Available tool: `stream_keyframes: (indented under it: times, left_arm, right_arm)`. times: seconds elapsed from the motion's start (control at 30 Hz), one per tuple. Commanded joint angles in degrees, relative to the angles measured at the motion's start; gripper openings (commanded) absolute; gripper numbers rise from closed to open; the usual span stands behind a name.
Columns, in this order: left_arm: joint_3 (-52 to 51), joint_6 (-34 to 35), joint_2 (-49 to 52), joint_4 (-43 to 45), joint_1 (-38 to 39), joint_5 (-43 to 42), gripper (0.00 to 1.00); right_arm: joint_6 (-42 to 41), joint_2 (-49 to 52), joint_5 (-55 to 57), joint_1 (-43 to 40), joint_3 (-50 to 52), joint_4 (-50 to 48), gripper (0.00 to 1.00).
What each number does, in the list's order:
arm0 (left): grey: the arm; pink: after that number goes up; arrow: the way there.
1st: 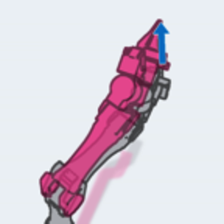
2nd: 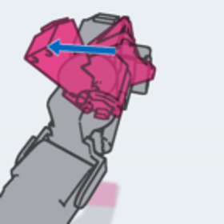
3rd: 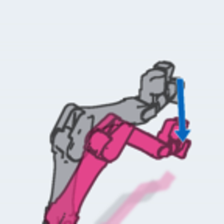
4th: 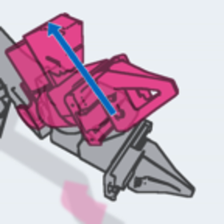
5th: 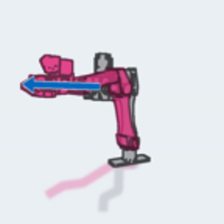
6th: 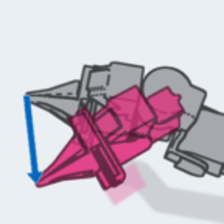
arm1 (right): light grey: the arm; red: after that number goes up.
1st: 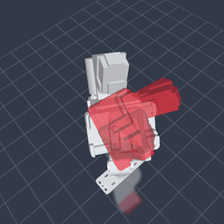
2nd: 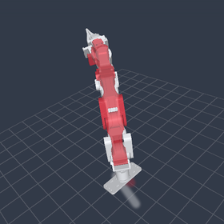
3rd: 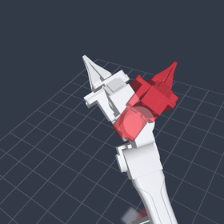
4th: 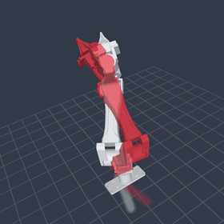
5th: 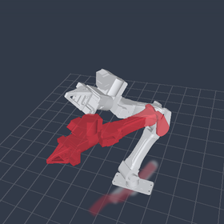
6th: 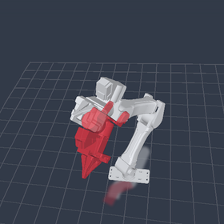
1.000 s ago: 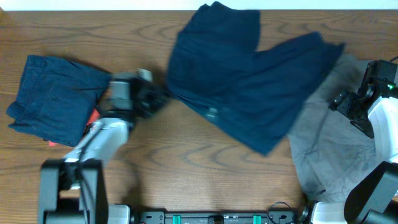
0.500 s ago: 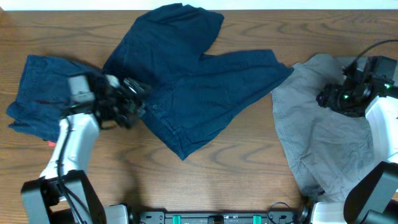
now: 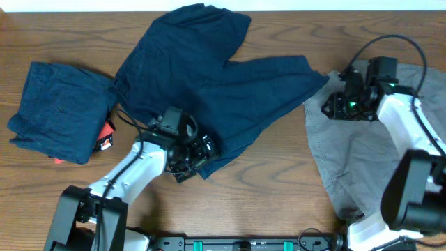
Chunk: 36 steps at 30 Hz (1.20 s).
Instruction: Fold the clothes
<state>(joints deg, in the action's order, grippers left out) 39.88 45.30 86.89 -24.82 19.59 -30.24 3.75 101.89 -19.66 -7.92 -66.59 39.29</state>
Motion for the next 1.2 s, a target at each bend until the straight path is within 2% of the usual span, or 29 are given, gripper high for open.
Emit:
stream_keyframes:
  times: [0.0,0.07,0.23,0.3,0.33,0.37,0.5,0.6,0.67,0.73,0.8,0.93,1.0,1.17]
  left_arm:
    - [-1.49,4.79,0.35,3.72,2.69,3.13,0.88]
    - [-1.55,4.76,0.57,5.49,3.76,4.02,0.82]
    - [-1.57,4.76,1.62,5.62,5.42,7.93,0.31]
    - [-1.57,4.76,2.25,4.92,5.4,7.43,0.19]
    - [-1.57,4.79,2.51,4.15,5.4,7.21,0.1]
    - [-1.57,4.76,2.62,3.02,5.4,7.06,0.06]
    - [-1.55,4.52,2.58,-4.22,4.96,6.82,0.06]
    - [-1.55,4.07,2.47,-8.07,2.89,4.96,0.06]
    - [-1.55,1.38,2.36,-10.47,0.7,3.85,0.06]
    - [-1.55,-1.79,2.27,-13.4,-1.97,3.89,0.06]
    - [-1.55,-4.63,2.25,-14.62,-4.44,3.91,0.06]
    - [-1.55,-7.61,2.25,-14.78,-8.96,4.11,0.06]
    - [-1.55,-7.63,2.25,-14.78,-10.6,4.42,0.07]
    - [-1.55,-7.61,2.25,-14.75,-12.2,6.97,0.06]
  right_arm:
    - [1.14,3.87,-0.7,0.87,-0.42,-1.4,0.44]
    - [1.33,6.29,-0.48,0.85,-0.42,-2.69,0.47]
    - [0.28,11.78,6.05,0.13,-0.42,-6.01,0.48]
    - [-3.08,12.66,11.67,-0.85,-0.42,-6.58,0.51]
    - [-5.27,12.74,15.63,-1.68,-0.42,-6.56,0.52]
    - [-7.63,12.76,20.13,-2.67,-0.42,-6.54,0.53]
    - [-18.69,12.74,35.8,-9.05,-0.48,-5.07,0.6]
    - [-21.24,12.63,36.35,-15.45,-0.55,-4.09,0.65]
    - [-24.63,12.2,35.71,-19.89,-0.9,-2.75,0.67]
    - [-24.46,11.26,29.11,-23.87,-1.62,-2.19,0.72]
    - [-19.04,9.6,16.61,-26.8,-2.47,-2.29,0.79]
    - [-12.92,4.04,0.76,-27.12,-3.28,-1.51,0.94]
    - [-10.4,0.42,-1.81,-25.24,-3.28,0.28,0.98]
    - [-9.88,-7.1,-1.81,-17.38,-2.99,5.29,0.99]
